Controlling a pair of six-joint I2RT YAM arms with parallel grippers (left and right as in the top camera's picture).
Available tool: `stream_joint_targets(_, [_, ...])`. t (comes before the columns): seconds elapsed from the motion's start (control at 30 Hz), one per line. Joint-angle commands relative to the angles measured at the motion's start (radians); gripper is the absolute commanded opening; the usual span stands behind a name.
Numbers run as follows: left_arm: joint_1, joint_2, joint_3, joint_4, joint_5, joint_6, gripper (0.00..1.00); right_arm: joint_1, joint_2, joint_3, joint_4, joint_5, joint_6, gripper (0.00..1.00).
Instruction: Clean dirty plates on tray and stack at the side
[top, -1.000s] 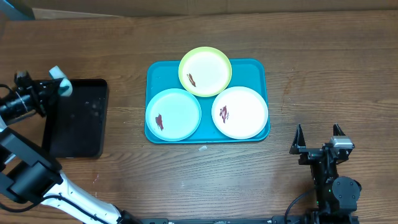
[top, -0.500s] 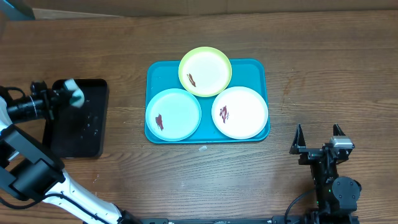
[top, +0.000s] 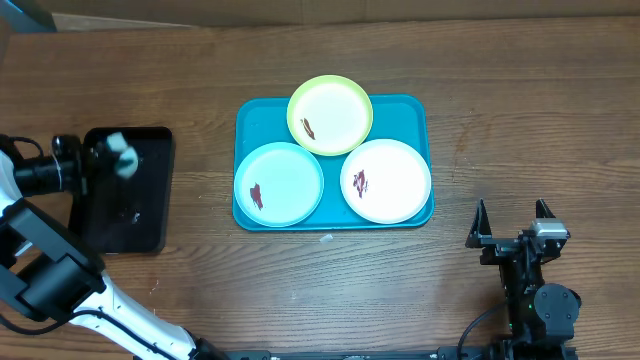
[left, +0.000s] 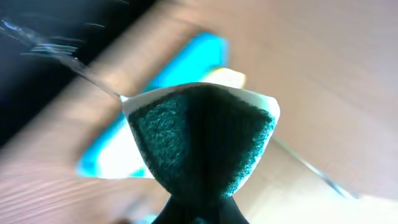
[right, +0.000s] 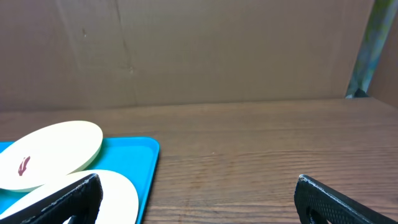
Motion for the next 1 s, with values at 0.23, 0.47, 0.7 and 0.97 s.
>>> stream_joint_targets(0.23, [-0.012,0.009,0.001,0.296,-0.311,-0.024,0.04,0.005,-0.009,-0.01,0.006,-0.001,-0.004,1.0])
stream_joint_targets(0.47, [-0.04,0.013,0.0,0.171,-0.485,-0.139,0.04,0.005,-0.009,-0.01,0.006,-0.001,-0.003,1.0])
stream_joint_targets(0.7, [-0.033,0.011,0.039,0.08,0.272,0.056,0.04,0.005,-0.009,-0.01,0.006,-0.001,-0.004,1.0])
stream_joint_targets(0.97, [-0.034,-0.023,0.31,-0.111,0.082,0.115,0.04,0.005,-0.009,-0.01,0.006,-0.002,-0.004,1.0])
